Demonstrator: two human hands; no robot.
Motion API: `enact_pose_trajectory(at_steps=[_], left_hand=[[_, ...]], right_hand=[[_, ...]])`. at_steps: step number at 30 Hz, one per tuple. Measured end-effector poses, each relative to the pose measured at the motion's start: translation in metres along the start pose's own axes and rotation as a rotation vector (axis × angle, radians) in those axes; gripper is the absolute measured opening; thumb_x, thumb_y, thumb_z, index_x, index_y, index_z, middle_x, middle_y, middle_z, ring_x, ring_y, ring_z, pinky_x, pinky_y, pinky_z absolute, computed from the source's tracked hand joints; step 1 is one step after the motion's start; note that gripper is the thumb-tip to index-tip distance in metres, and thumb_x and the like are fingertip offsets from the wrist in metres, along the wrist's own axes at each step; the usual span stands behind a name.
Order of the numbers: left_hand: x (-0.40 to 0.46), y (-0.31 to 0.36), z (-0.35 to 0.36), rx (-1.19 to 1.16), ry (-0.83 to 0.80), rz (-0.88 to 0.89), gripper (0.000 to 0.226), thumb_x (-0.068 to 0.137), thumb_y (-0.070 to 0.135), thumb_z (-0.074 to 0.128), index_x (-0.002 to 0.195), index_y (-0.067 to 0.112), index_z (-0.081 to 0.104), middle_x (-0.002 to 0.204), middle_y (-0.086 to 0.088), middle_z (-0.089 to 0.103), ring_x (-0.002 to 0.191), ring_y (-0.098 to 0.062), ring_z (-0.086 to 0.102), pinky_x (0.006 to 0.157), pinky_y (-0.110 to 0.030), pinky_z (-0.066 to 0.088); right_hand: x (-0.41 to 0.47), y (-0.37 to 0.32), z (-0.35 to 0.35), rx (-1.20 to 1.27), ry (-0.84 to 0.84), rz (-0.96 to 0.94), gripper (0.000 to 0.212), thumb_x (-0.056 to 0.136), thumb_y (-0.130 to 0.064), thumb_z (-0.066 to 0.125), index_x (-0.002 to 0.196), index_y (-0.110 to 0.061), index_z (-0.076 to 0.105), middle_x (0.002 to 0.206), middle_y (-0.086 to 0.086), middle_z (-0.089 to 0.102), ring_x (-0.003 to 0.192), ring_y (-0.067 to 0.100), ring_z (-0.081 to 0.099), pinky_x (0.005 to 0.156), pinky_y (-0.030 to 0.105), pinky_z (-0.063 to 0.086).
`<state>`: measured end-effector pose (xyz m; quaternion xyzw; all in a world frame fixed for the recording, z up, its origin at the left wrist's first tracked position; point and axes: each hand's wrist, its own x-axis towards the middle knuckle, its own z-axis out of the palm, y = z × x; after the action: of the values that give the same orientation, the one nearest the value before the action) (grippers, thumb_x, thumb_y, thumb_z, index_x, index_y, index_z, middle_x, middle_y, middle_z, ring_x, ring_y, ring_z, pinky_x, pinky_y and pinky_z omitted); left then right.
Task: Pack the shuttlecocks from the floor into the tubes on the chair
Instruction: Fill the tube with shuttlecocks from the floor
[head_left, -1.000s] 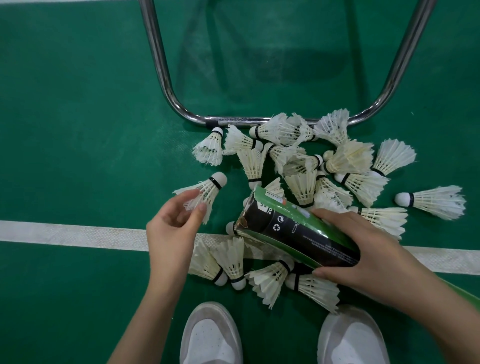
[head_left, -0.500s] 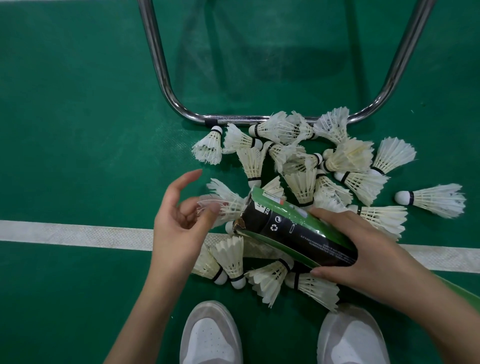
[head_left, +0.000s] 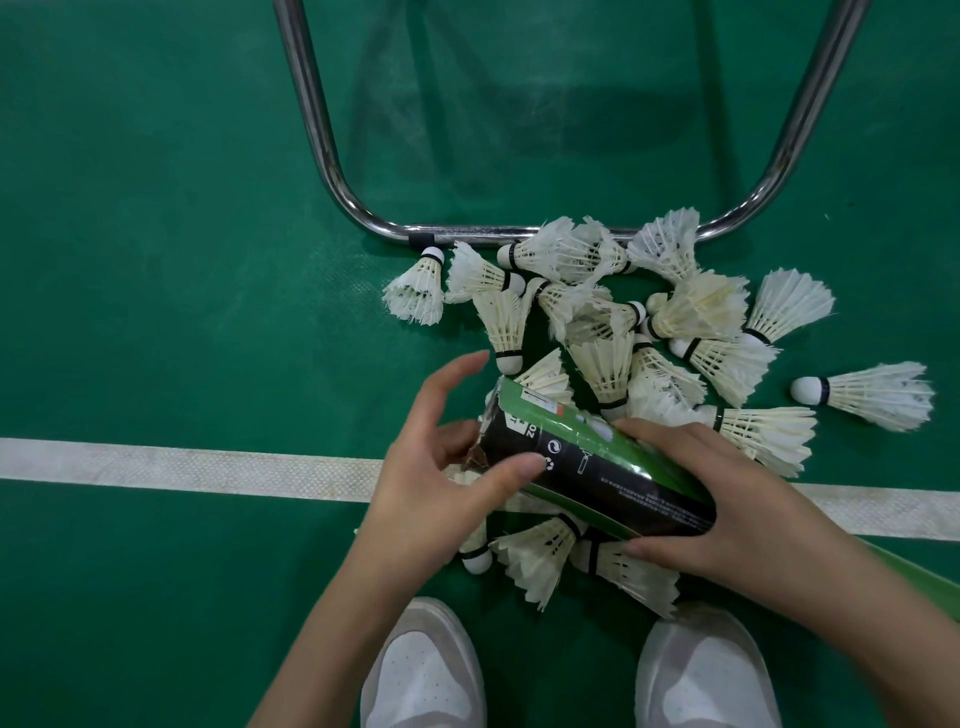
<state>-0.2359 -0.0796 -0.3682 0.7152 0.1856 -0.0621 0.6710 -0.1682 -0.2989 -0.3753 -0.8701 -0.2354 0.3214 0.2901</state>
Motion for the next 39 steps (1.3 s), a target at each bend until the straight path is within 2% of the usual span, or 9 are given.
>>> enact_pose_trajectory(at_steps=[7,21,23,26,29,32,35,37,39], left_hand=[[0.002,-0.001,0.004,0.064,-0.008,-0.004,0.08,0.069,0.009,0.08,0.118,0.059,0.041,0.093,0.013,0.072,0.087,-0.005,0.069,0.075,-0.013,0.051],[0.004,0.003,0.0,0.023,-0.04,-0.026,0.09,0.073,-0.007,0.072,0.126,0.055,0.033,0.085,-0.008,0.074,0.08,-0.016,0.071,0.064,-0.014,0.052],[0.004,0.003,-0.002,0.012,-0.069,-0.019,0.091,0.074,-0.009,0.07,0.131,0.05,0.031,0.089,0.005,0.074,0.083,-0.015,0.071,0.067,-0.014,0.052],[0.001,0.009,0.001,0.023,-0.11,0.011,0.086,0.076,-0.01,0.066,0.138,0.036,0.027,0.086,0.046,0.06,0.085,0.003,0.067,0.069,-0.006,0.048],[-0.001,0.013,0.003,0.024,-0.124,0.011,0.081,0.077,-0.014,0.063,0.136,0.028,0.027,0.081,0.054,0.052,0.082,0.024,0.056,0.066,0.002,0.042],[0.001,0.007,-0.001,0.053,-0.111,0.002,0.086,0.075,-0.008,0.068,0.136,0.039,0.027,0.088,0.047,0.059,0.087,0.007,0.066,0.07,-0.005,0.047],[0.004,-0.006,-0.011,0.107,-0.071,-0.025,0.091,0.066,0.012,0.079,0.129,0.058,0.032,0.094,0.014,0.073,0.093,-0.009,0.069,0.084,-0.019,0.051],[0.007,-0.013,-0.02,0.216,-0.039,-0.011,0.091,0.059,0.028,0.079,0.128,0.062,0.03,0.097,0.012,0.071,0.099,-0.003,0.064,0.093,-0.019,0.044],[0.011,-0.021,-0.027,0.335,-0.029,-0.014,0.09,0.059,0.033,0.079,0.126,0.062,0.027,0.097,0.022,0.068,0.101,0.008,0.058,0.092,-0.006,0.038]], right_hand=[[0.0,-0.004,0.003,-0.008,-0.029,0.008,0.083,0.063,-0.052,0.073,0.119,-0.072,0.016,0.114,-0.039,0.031,0.103,-0.006,0.044,0.085,0.027,0.048],[-0.002,-0.004,0.006,-0.034,-0.037,0.009,0.083,0.064,-0.055,0.071,0.125,-0.067,0.016,0.117,-0.037,0.03,0.102,-0.007,0.043,0.086,0.026,0.047],[-0.002,-0.004,0.007,-0.033,-0.038,0.006,0.084,0.064,-0.055,0.071,0.126,-0.066,0.016,0.116,-0.035,0.031,0.101,-0.006,0.043,0.085,0.027,0.047],[-0.002,-0.005,0.006,-0.045,-0.038,0.002,0.084,0.064,-0.055,0.071,0.127,-0.065,0.016,0.114,-0.034,0.033,0.103,-0.004,0.043,0.086,0.029,0.047],[-0.002,-0.006,0.006,-0.072,-0.036,-0.004,0.084,0.064,-0.057,0.07,0.127,-0.065,0.015,0.115,-0.032,0.032,0.104,-0.003,0.043,0.086,0.032,0.048],[-0.002,-0.006,0.006,-0.074,-0.037,-0.005,0.084,0.064,-0.057,0.07,0.127,-0.064,0.015,0.116,-0.03,0.032,0.104,-0.002,0.044,0.086,0.032,0.048],[-0.002,-0.004,0.006,-0.066,-0.039,-0.003,0.084,0.065,-0.056,0.07,0.127,-0.066,0.014,0.115,-0.032,0.032,0.103,-0.004,0.044,0.086,0.029,0.048],[-0.003,-0.001,0.004,-0.056,-0.03,0.003,0.083,0.065,-0.055,0.071,0.123,-0.069,0.015,0.114,-0.034,0.032,0.102,-0.006,0.043,0.087,0.027,0.047],[-0.004,0.002,0.001,-0.039,-0.013,0.018,0.081,0.062,-0.055,0.072,0.116,-0.074,0.015,0.115,-0.038,0.031,0.102,-0.005,0.044,0.086,0.028,0.048]])
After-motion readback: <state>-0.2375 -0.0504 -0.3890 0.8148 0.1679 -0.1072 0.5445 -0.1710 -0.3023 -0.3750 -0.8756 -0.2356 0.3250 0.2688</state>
